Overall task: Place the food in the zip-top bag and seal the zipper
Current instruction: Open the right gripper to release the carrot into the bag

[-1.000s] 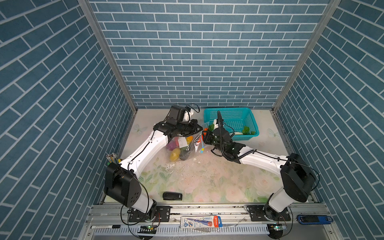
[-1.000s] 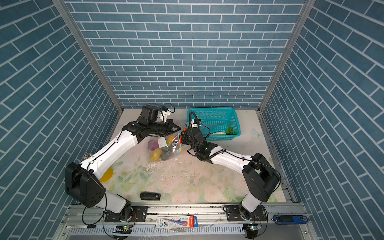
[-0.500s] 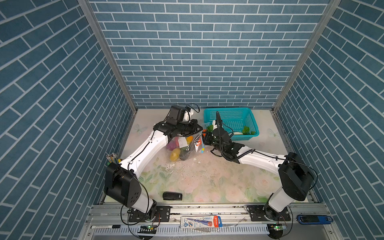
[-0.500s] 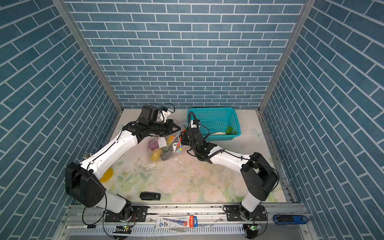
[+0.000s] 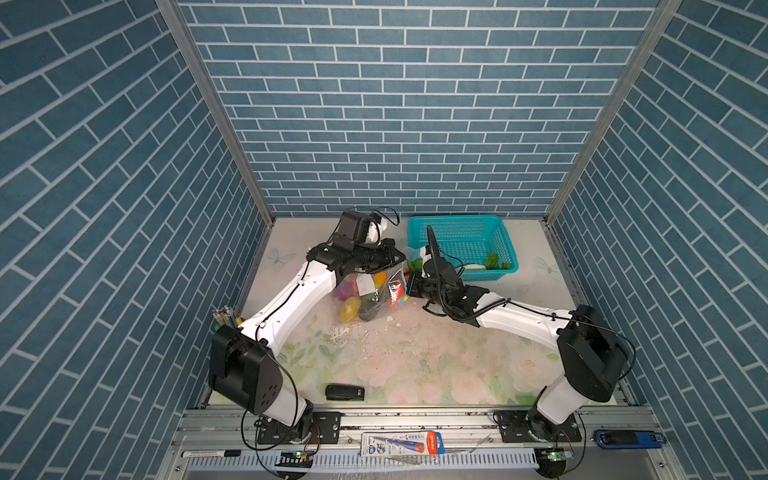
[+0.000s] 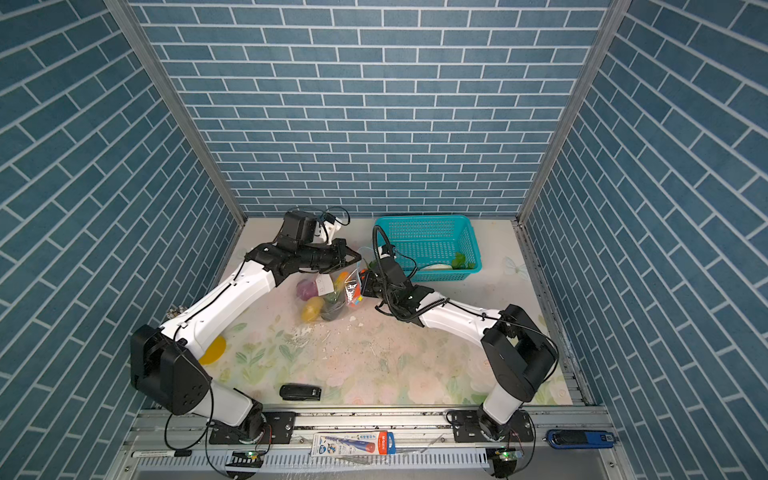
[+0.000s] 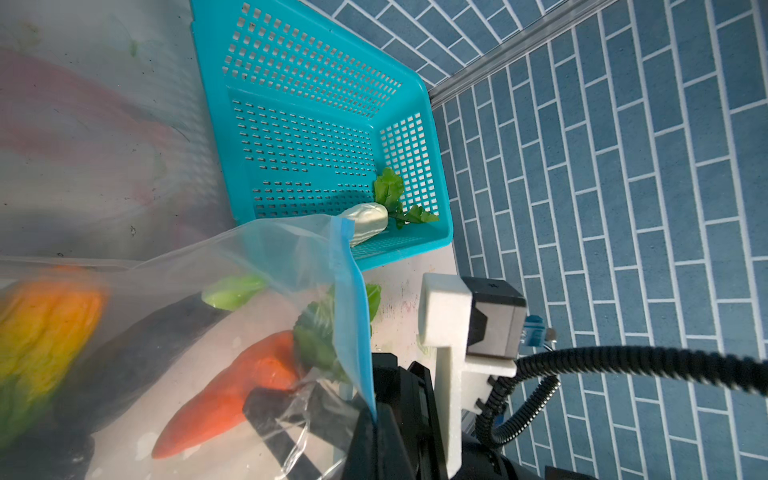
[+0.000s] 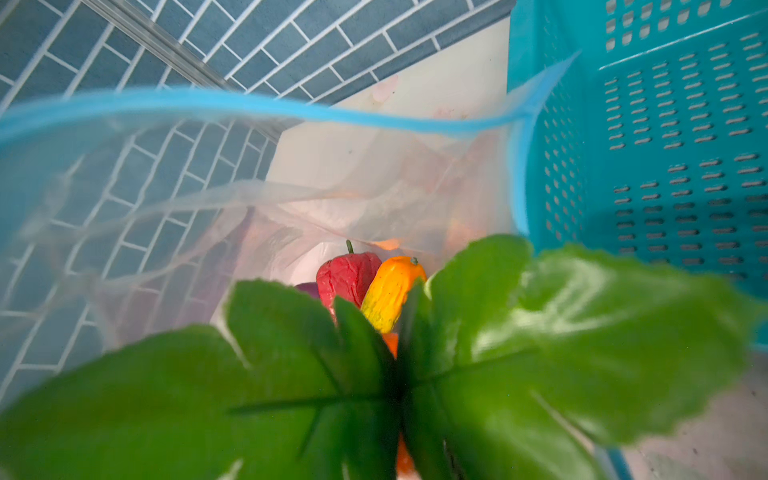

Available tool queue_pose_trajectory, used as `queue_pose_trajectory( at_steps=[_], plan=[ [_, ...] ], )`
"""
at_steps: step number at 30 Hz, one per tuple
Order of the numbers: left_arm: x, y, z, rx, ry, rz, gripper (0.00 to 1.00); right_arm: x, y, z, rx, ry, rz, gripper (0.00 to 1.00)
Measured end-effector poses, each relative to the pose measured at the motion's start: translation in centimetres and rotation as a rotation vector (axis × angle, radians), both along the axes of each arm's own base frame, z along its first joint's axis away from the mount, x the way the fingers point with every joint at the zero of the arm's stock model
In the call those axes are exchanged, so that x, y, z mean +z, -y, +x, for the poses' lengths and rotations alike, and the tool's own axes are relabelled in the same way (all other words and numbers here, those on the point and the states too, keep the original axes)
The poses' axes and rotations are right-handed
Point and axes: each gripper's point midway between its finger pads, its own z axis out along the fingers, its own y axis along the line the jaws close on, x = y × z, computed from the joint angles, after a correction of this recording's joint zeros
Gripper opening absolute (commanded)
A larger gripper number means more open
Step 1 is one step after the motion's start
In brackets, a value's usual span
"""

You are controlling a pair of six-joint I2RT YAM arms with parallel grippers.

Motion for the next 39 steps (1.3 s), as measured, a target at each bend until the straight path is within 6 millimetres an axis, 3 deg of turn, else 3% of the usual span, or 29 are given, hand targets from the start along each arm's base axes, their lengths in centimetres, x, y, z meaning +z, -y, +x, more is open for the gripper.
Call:
queue_pose_trajectory(
  at_steps=[9,20,30,39],
  plan=[
    [0.0,-0.1,-0.2,0.001,-0.001,-0.002,0.0,0.9,-1.0,0.2,0.041,-0.022,0.008,0.44],
    [0.0,-0.1,-0.2,0.001,0.003,-0.004,0.0,-0.3,-1.1,0.2,0.055,-0.056,-0.017,0.54],
    [0.1,-0.1,-0.2,0.001,0.003,-0.004,0.0,0.1,-0.8,0.2,0.049,-0.061,-0.027,0.54],
    [0.1,-0.1,-0.2,0.002,0.004,-0.005,0.0,3.9,0.5,-0.1,0.033,0.012,-0.009,0.54]
  ],
)
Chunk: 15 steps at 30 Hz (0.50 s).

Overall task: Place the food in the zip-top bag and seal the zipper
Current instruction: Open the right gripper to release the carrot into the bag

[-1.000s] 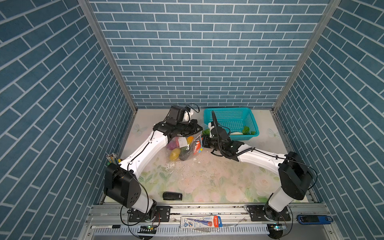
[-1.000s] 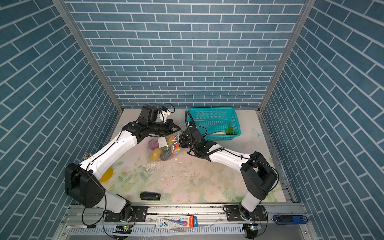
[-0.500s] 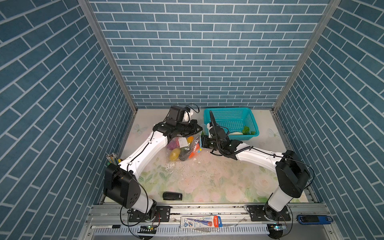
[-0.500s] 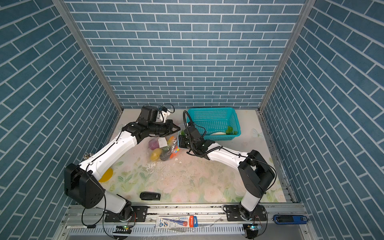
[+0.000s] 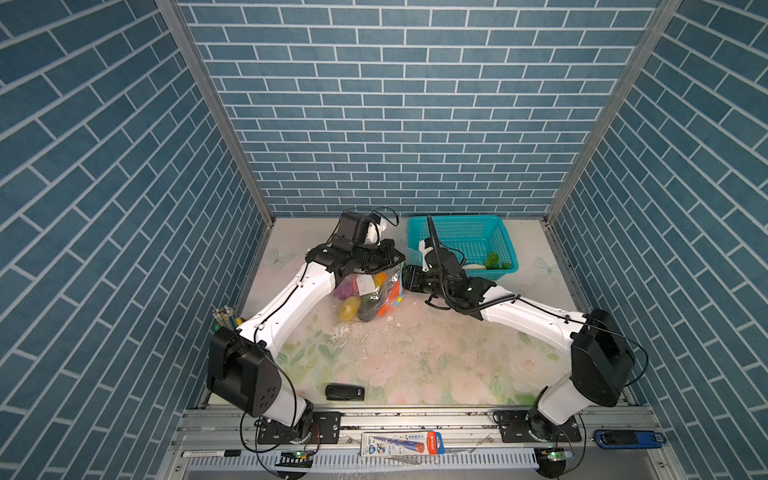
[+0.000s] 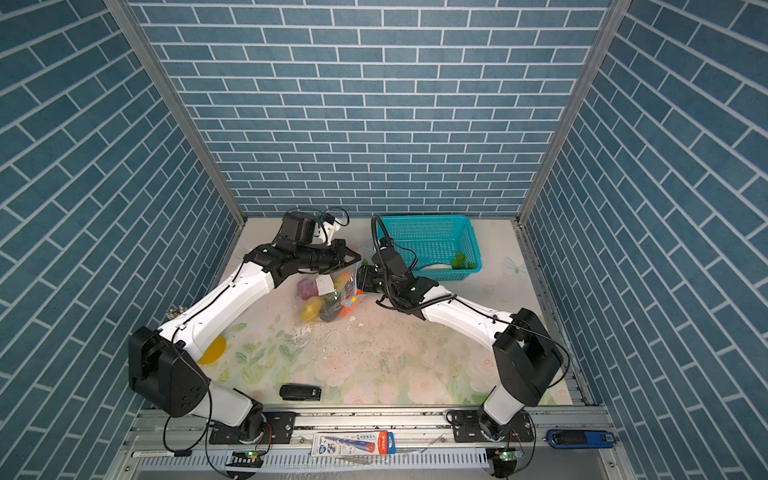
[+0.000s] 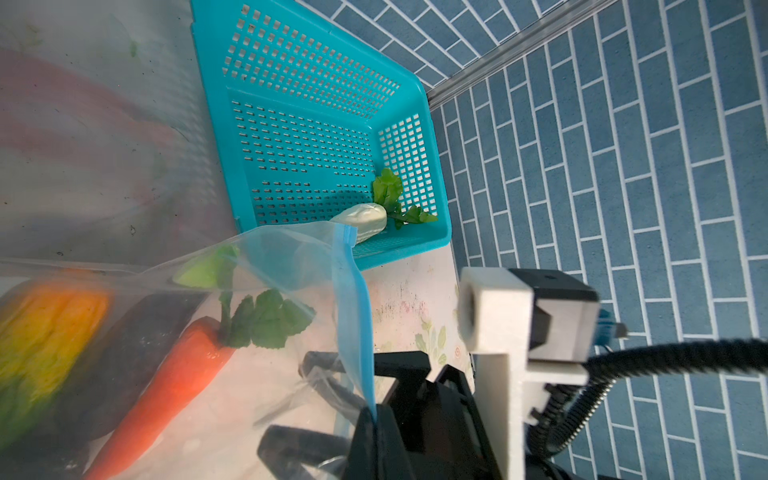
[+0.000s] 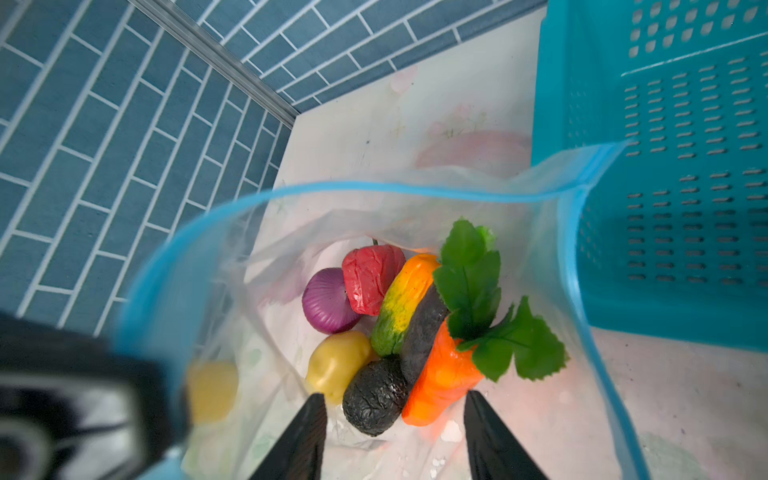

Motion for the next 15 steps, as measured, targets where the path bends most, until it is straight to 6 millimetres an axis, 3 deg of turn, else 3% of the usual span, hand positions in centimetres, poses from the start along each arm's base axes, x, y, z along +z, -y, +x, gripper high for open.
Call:
queue_pose_trajectory(
  at_steps=[15],
  plan=[
    [0.0,0.0,0.0,0.002,-0.003,-0.002,0.0,-0.2,3.1,-0.7,0.031,0.046,-0.213,0.52]
  ],
)
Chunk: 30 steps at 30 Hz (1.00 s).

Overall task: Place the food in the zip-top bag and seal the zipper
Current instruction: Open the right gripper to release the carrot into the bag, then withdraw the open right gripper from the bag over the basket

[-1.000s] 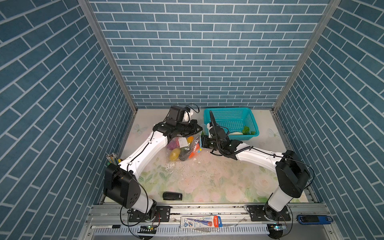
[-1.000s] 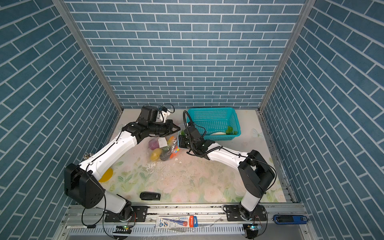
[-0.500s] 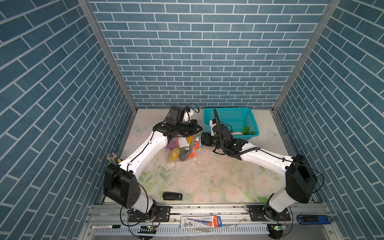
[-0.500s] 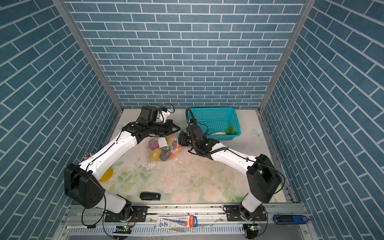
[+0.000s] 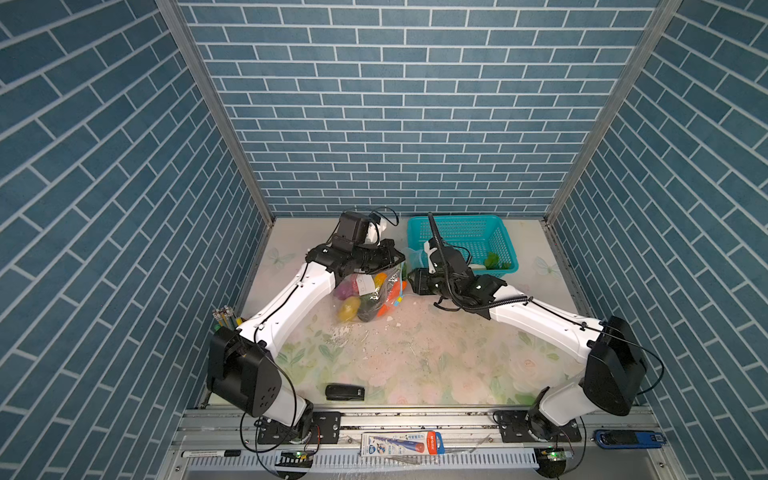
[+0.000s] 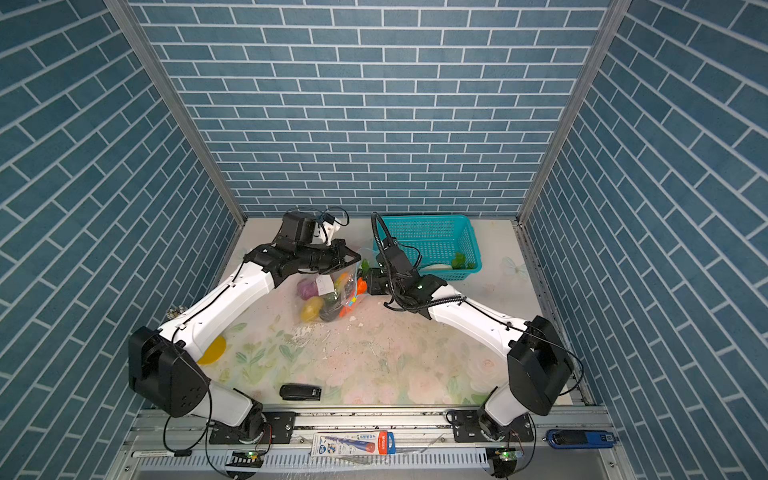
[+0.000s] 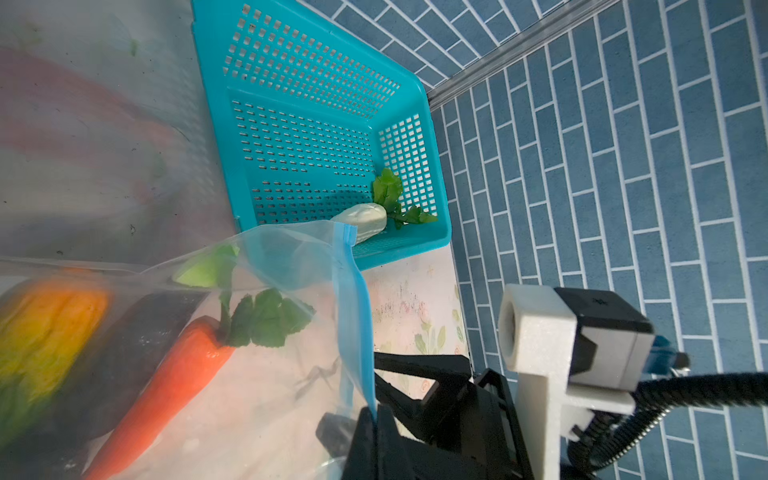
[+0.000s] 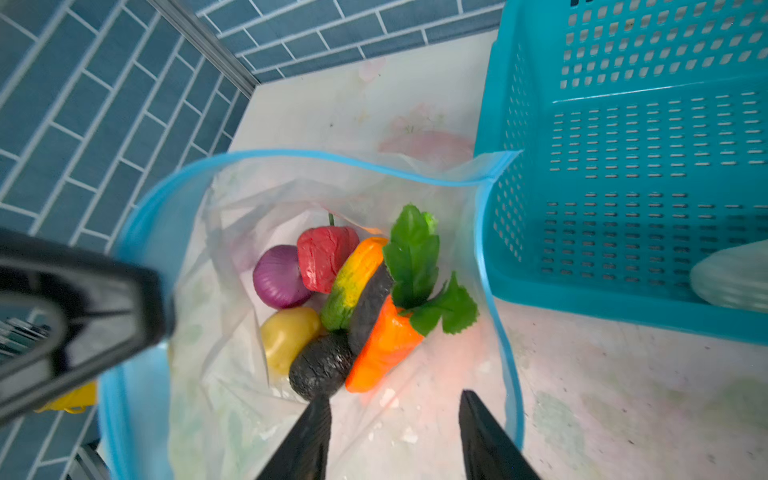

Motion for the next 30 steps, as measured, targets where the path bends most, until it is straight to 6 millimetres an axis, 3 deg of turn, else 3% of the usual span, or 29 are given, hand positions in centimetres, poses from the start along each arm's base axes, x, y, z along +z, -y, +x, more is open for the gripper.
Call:
queue_pose_trajectory(
  at_steps=[6,16,22,30],
  plan=[
    [0.0,0.0,0.0,0.0,0.0,0.0,0.0,1.6,1.8,0.6,-0.008,0.044,-0.095,0.52],
    [0.0,0.0,0.0,-0.001,0.0,0.0,0.0,3.6,6.4,4.0,-0.101,0.062,-0.2,0.53],
    [0.0,0.1,0.0,-0.003,0.003,-0.003,0.0,2.9,8.2,6.6,-0.156,0.009,-0.263,0.55],
    [-0.7,0.1,-0.2,-0.007,-0.006,-0.001,0.0,1.1,10.4,9.7,-0.234,-0.088,-0.396,0.68]
  ],
)
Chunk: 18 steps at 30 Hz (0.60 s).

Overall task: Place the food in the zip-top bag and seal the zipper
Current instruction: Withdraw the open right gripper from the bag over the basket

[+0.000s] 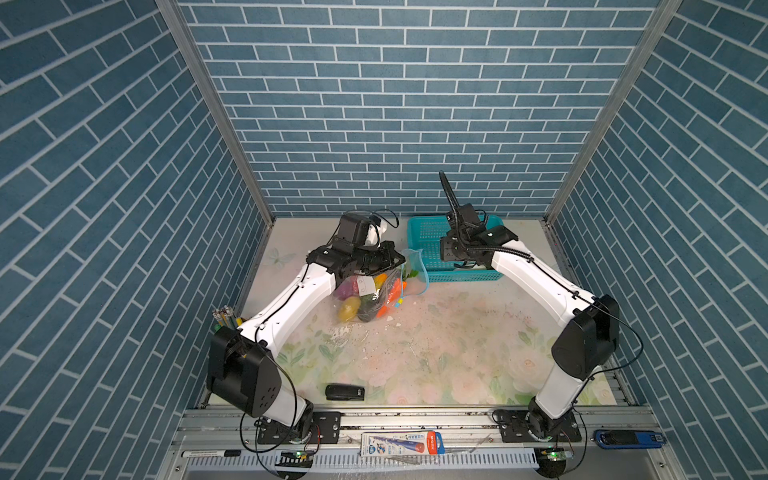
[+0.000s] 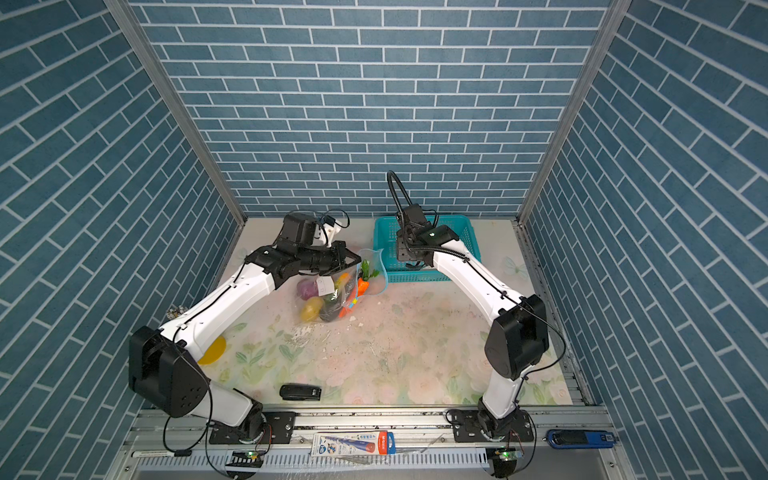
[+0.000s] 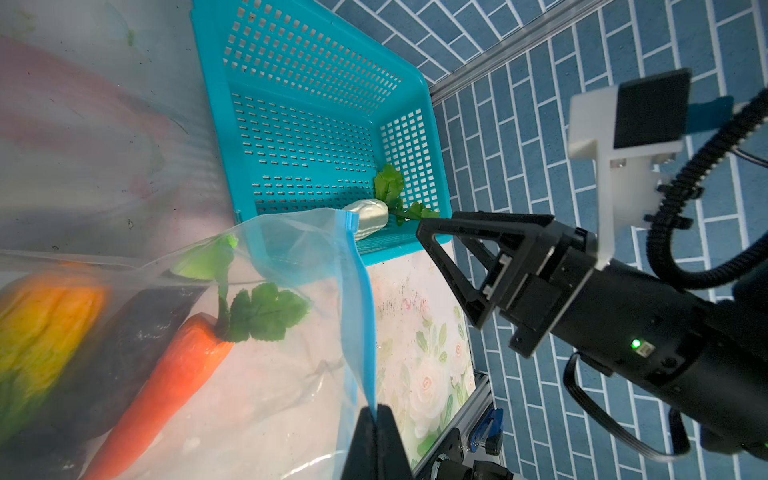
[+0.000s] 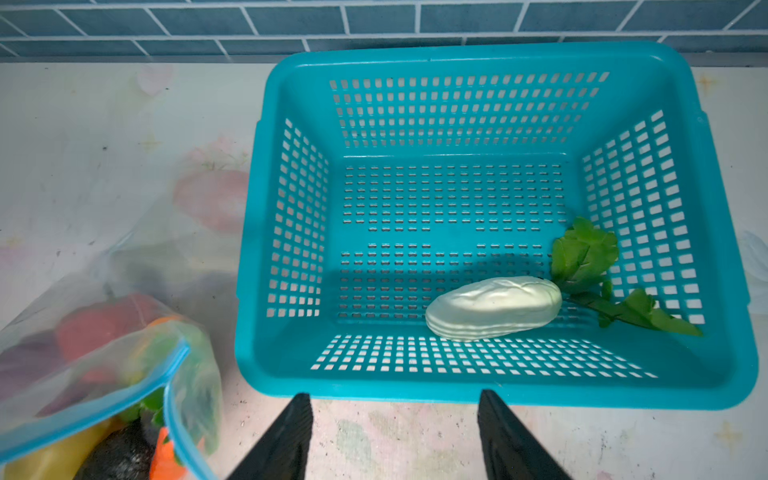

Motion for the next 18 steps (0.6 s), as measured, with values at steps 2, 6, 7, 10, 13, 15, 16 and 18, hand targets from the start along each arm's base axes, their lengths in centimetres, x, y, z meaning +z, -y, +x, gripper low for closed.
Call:
queue_pose_trajectory(
  at_steps=[2,6,7,10,13,15,16,18],
  plan=[
    [0.0,0.0,0.0,-0.002,0.002,-0.002,0.0,-0.6,0.6,0.7,-0.027,-0.028,-0.014,0.7],
    [0.1,0.1,0.0,-0.005,0.004,-0.005,0.0,-2.2,2.2,2.2,-0.094,-0.086,-0.026,0.77],
    [0.1,0.1,0.0,-0.005,0.005,-0.005,0.0,-2.6,2.5,2.4,-0.108,-0.1,-0.029,0.78],
    [0.1,-0.1,0.2,-0.002,0.006,-0.006,0.0,-3.7,3.5,3.3,-0.156,-0.144,-0.026,0.81],
    [0.1,-0.5,0.5,0.008,0.008,-0.008,0.0,-4.9,4.3,4.1,-0.202,-0.184,-0.004,0.85],
    [0.0,-0.8,0.7,0.014,0.006,-0.009,0.0,-5.6,4.9,4.6,-0.233,-0.208,0.015,0.84],
    [-0.2,-0.9,0.7,0.017,0.002,-0.009,0.0,-5.9,5.2,4.7,-0.247,-0.219,0.023,0.83],
    [-0.6,-1.2,0.8,0.02,-0.007,-0.013,0.0,-6.5,6.1,5.0,-0.282,-0.238,0.038,0.81]
  ],
)
